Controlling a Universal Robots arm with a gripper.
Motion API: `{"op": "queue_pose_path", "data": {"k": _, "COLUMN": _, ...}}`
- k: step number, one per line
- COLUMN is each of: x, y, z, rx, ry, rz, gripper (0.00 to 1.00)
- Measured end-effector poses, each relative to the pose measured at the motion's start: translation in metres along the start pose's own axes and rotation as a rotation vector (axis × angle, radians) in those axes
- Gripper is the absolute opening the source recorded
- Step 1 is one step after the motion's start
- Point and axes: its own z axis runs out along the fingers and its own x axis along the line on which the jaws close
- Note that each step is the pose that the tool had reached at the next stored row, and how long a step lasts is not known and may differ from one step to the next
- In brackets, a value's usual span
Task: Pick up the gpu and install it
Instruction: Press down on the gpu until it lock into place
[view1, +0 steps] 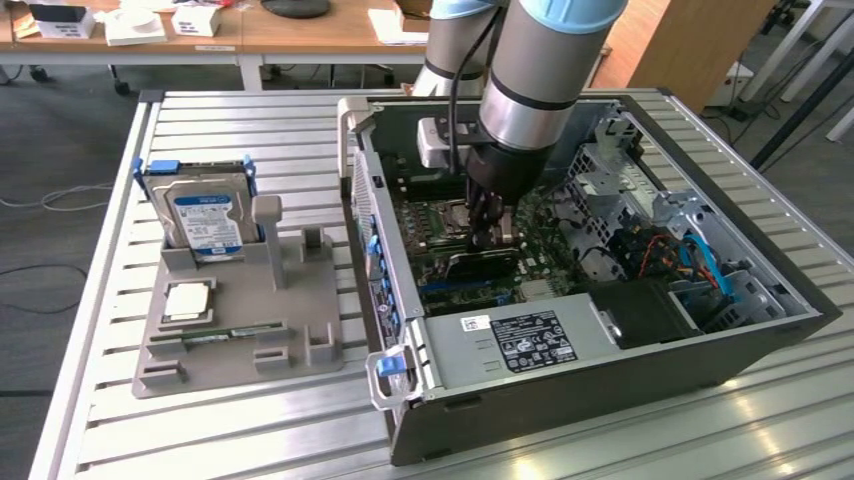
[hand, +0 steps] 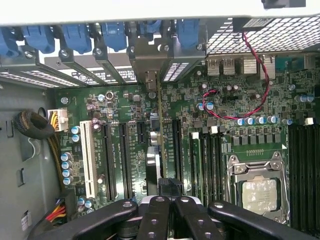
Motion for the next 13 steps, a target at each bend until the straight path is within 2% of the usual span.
{"op": "queue_pose_path", "data": {"k": 6, "x": 0.0001, "y": 0.0007, "z": 0.0009, "rx": -0.0001, "ry": 0.0002, "rz": 0.0, "gripper": 0.11}}
{"op": "queue_pose_path", "data": {"k": 8, "x": 0.0, "y": 0.0007, "z": 0.0015, "rx": 0.0004, "ry": -0.0013, "rz": 0.0, "gripper": 0.11}}
{"op": "queue_pose_path", "data": {"k": 13, "x": 0.0001, "y": 0.0008, "z": 0.001, "rx": 0.0, "ry": -0.0001, "rz": 0.0, "gripper": 0.11}}
